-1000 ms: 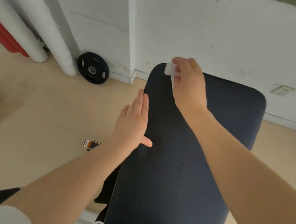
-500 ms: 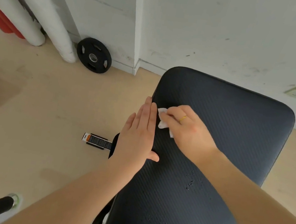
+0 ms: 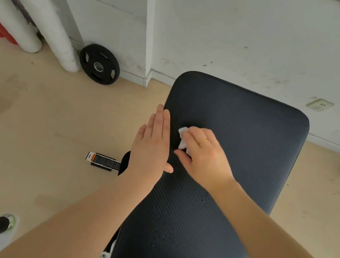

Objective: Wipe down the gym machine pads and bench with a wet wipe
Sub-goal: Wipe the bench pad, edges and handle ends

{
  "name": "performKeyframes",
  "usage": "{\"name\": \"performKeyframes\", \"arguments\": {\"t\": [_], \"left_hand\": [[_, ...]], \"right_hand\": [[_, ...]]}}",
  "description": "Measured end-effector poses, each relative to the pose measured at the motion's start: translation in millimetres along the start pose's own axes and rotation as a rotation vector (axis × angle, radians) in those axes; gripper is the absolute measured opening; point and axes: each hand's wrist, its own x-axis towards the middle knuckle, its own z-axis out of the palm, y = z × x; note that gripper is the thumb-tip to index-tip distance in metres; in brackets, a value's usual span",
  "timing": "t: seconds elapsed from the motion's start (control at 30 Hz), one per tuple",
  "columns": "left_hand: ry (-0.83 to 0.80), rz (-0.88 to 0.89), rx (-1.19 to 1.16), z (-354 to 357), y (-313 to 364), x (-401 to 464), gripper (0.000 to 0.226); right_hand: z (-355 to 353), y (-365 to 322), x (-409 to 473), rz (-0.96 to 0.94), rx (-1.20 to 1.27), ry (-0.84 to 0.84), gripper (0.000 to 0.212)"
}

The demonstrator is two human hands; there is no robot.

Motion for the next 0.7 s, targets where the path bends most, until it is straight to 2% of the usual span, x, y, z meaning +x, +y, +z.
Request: {"name": "performKeyframes", "arguments": {"t": [0.13, 0.27, 0.33, 0.4, 0.5, 0.6, 0.7], "left_hand": [[-0.013, -0.034, 0.015, 3, 3, 2, 0.135], [0.007, -0.038, 0.038, 5, 3, 1, 0.134], [0.003, -0.042, 0.058, 3, 4, 1, 0.133], [-0.016, -0.051, 0.067, 1, 6, 0, 0.133], [-0.037, -0.066, 0.057, -3, 8, -1, 0.134], [-0.044, -0.085, -0.003, -6, 9, -3, 0.132], [-0.038, -0.129, -0.113, -4, 10, -9, 0.127]], "right_hand": [[-9, 17, 11, -0.082, -0.087, -0.001, 0.023], [-32, 58, 60, 0.112, -0.089, 0.175, 0.025], [-37, 66, 71, 0.231, -0.089, 0.153, 0.025], [-30, 62, 64, 0.248, -0.089, 0.137, 0.022], [-11, 44, 15, 0.121, 0.001, 0.132, 0.017], [6, 25, -47, 0.020, 0.064, 0.018, 0.027], [-4, 25, -48, -0.130, 0.090, -0.059, 0.025]]}}
